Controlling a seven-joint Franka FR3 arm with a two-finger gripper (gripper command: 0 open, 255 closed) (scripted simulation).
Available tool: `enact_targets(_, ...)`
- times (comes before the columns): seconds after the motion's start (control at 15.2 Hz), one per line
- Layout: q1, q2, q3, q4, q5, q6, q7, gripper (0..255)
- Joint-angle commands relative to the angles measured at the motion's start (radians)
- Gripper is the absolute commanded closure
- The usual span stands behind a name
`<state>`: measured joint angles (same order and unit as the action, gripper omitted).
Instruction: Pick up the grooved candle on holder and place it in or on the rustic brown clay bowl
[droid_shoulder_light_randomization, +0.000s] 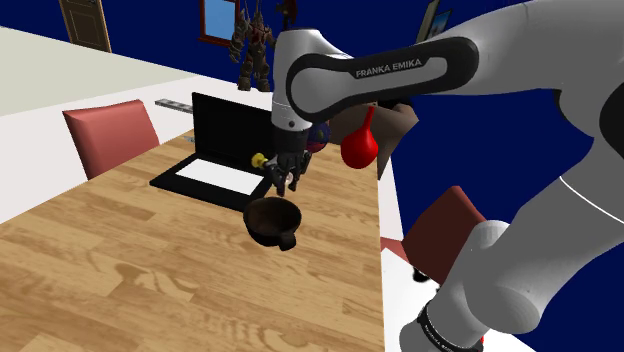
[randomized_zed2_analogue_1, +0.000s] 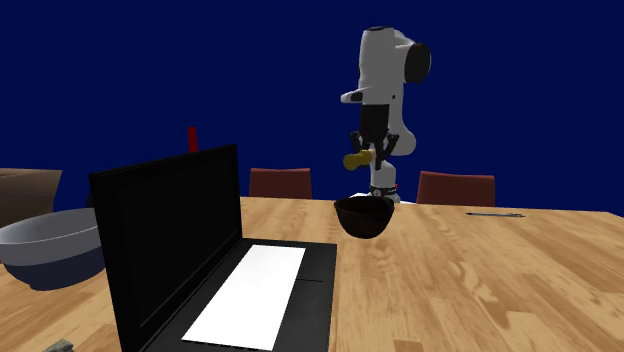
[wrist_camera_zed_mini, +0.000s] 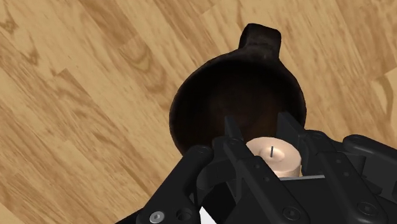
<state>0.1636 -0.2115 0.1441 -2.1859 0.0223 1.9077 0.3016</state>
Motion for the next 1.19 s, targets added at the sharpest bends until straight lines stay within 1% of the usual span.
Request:
enact_targets(0.0, -0.001, 0.006, 0.000, -0.020, -0.001, 0.027, -0.001, 255)
enact_targets(0.07, -0.001, 0.011, 0.000, -0.033, -0.001, 0.044, 0.000, 255)
enact_targets(0.59, -0.001, 0.011, 0.000, -0.033, -0.001, 0.044, 0.000, 255)
enact_targets(0.66, -0.001, 0.011, 0.000, -0.033, -0.001, 0.044, 0.000, 0)
enact_targets(0.99, -0.001, 0.011, 0.000, -0.033, -0.001, 0.044, 0.000, 0)
enact_targets(1.12, -0.001, 0.000, -0.001, 0.024, -0.001, -0.024, -0.001, 0)
